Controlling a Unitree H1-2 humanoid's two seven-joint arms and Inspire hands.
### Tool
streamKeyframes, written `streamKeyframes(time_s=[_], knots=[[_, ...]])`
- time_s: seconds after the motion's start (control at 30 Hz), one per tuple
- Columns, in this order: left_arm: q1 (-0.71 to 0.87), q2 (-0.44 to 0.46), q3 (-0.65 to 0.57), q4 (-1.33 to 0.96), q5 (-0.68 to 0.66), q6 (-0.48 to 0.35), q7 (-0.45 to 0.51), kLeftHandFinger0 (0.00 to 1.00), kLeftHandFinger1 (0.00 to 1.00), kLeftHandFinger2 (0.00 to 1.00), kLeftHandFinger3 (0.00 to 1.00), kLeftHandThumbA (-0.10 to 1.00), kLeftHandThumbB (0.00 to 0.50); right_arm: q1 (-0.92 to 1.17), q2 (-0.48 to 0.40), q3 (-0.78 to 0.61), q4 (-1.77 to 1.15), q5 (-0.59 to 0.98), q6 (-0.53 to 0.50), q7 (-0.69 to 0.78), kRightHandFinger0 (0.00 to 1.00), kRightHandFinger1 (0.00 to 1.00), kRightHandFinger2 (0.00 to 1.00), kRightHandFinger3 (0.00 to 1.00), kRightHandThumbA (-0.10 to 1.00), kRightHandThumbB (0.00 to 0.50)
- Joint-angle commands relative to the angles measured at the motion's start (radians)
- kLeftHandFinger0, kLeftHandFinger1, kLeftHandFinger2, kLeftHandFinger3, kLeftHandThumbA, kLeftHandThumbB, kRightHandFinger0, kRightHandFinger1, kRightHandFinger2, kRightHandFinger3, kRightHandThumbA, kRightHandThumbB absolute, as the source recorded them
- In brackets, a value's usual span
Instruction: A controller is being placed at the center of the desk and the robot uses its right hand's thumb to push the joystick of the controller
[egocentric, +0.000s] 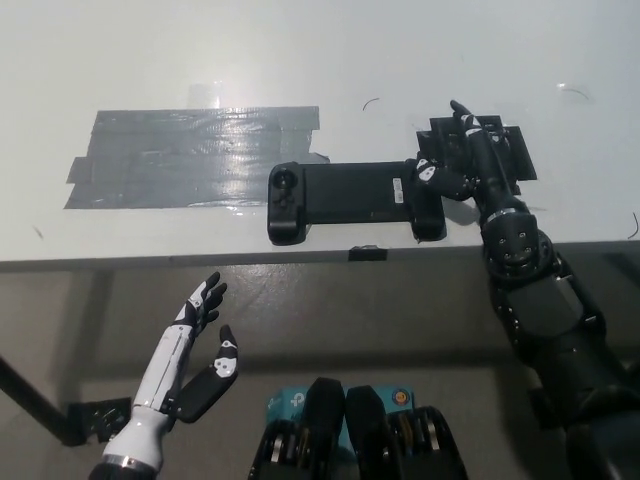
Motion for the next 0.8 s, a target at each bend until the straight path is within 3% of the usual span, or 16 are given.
streamKeyframes(time_s=[0.0, 0.1, 0.17, 0.2, 0.27, 0.3, 0.33, 0.37, 0.43, 0.5, 0.63, 0.77], knots=[[-0.018, 0.011, 0.007, -0.033, 0.001, 0.0, -0.006, 1.0, 1.0, 1.0, 1.0, 0.17, 0.001, -0.061, -0.028, -0.008, -0.018, -0.006, -0.055, -0.079, 1.0, 1.0, 1.0, 1.0, -0.1, 0.0], [-0.02, 0.011, 0.008, -0.034, -0.001, 0.003, -0.008, 1.0, 1.0, 1.0, 1.0, 0.18, 0.006, -0.055, -0.024, -0.031, -0.054, 0.028, -0.06, -0.053, 1.0, 1.0, 1.0, 1.0, -0.1, 0.0], [-0.025, 0.011, 0.009, -0.031, -0.004, 0.001, -0.009, 1.0, 1.0, 1.0, 1.0, 0.18, 0.006, -0.045, -0.023, -0.038, -0.114, 0.039, -0.061, -0.033, 1.0, 1.0, 1.0, 1.0, 0.17, 0.078], [-0.028, 0.012, 0.01, -0.029, -0.005, -0.002, -0.01, 1.0, 1.0, 1.0, 1.0, 0.17, 0.011, -0.032, -0.026, -0.032, -0.183, 0.033, -0.047, -0.012, 1.0, 1.0, 1.0, 1.0, 0.54, 0.19], [-0.032, 0.013, 0.012, -0.028, -0.007, -0.001, -0.013, 1.0, 1.0, 1.0, 1.0, 0.16, 0.012, -0.021, -0.026, -0.027, -0.263, 0.029, -0.014, 0.008, 1.0, 1.0, 1.0, 1.0, 0.78, 0.288], [-0.032, 0.012, 0.012, -0.027, -0.007, 0.0, -0.013, 1.0, 1.0, 1.0, 1.0, 0.16, 0.02, -0.002, -0.027, -0.022, -0.36, 0.032, -0.002, 0.031, 1.0, 1.0, 1.0, 1.0, 0.9, 0.31], [-0.034, 0.012, 0.012, -0.026, -0.007, 0.0, -0.013, 1.0, 1.0, 1.0, 1.0, 0.15, 0.022, 0.003, -0.027, -0.02, -0.389, 0.035, 0.004, 0.039, 1.0, 1.0, 1.0, 1.0, 0.95, 0.314], [-0.038, 0.011, 0.013, -0.023, -0.006, 0.002, -0.012, 1.0, 1.0, 1.0, 1.0, 0.12, 0.024, 0.014, -0.024, -0.025, -0.476, 0.064, -0.008, 0.066, 1.0, 1.0, 1.0, 1.0, 1.0, 0.359], [-0.04, 0.01, 0.013, -0.025, -0.005, 0.01, -0.011, 1.0, 1.0, 1.0, 1.0, 0.08, 0.029, 0.027, -0.014, -0.03, -0.577, 0.086, 0.005, 0.08, 1.0, 1.0, 1.0, 1.0, 1.0, 0.362], [-0.041, 0.009, 0.013, -0.027, -0.004, 0.017, -0.012, 1.0, 1.0, 1.0, 1.0, 0.06, 0.029, 0.046, -0.008, -0.021, -0.712, 0.08, 0.004, 0.079, 1.0, 1.0, 1.0, 1.0, 1.0, 0.333], [-0.045, 0.007, 0.014, -0.022, -0.011, 0.013, -0.013, 1.0, 1.0, 1.0, 1.0, 0.06, 0.027, 0.09, 0.003, -0.017, -0.929, 0.076, 0.089, 0.092, 1.0, 1.0, 1.0, 1.0, 1.0, 0.356], [-0.055, 0.01, 0.016, -0.025, -0.012, 0.017, -0.014, 1.0, 1.0, 1.0, 1.0, 0.08, 0.024, 0.188, -0.01, -0.013, -1.101, 0.086, 0.103, 0.117, 1.0, 1.0, 1.0, 1.0, 1.0, 0.284]])
